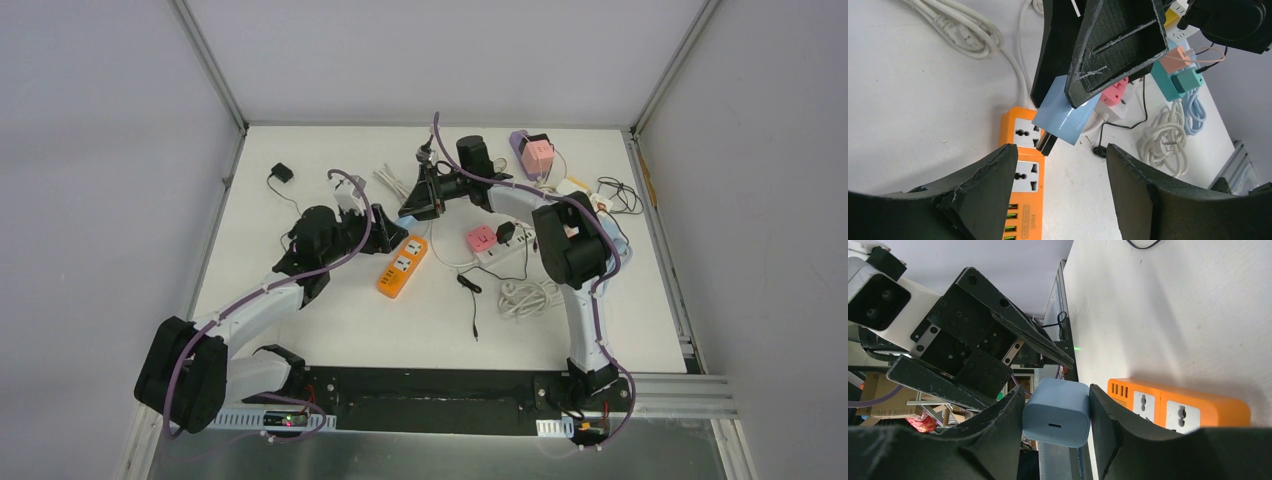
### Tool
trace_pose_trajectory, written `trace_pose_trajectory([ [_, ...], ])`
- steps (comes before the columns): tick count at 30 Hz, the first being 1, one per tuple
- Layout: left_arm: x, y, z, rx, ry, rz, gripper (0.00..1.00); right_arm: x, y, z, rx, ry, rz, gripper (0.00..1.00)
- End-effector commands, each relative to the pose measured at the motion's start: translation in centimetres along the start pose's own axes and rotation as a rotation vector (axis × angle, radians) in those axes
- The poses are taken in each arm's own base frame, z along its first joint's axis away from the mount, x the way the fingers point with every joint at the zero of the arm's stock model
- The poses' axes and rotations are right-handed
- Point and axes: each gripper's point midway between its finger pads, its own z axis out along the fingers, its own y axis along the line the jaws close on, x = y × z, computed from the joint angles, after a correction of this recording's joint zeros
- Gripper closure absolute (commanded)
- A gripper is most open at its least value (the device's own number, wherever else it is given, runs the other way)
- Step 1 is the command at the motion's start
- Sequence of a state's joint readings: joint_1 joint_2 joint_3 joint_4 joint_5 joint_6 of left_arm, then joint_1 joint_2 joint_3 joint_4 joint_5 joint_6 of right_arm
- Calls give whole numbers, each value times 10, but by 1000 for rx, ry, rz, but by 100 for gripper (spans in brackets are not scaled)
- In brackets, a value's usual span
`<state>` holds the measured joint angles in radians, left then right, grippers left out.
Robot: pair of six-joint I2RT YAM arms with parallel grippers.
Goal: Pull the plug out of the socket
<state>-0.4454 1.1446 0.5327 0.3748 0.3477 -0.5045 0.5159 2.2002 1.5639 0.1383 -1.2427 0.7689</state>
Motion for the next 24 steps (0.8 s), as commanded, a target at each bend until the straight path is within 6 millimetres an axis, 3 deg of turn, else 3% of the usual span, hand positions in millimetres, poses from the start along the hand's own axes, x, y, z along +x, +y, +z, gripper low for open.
trace_pose_trajectory([
  [1,-28,-12,5,32,-63,127,33,-2,16,1,-37,9,-65,100],
  [24,-22,-12,34,79,-31,151,51,-1,13,6,-44,14,-81,100],
])
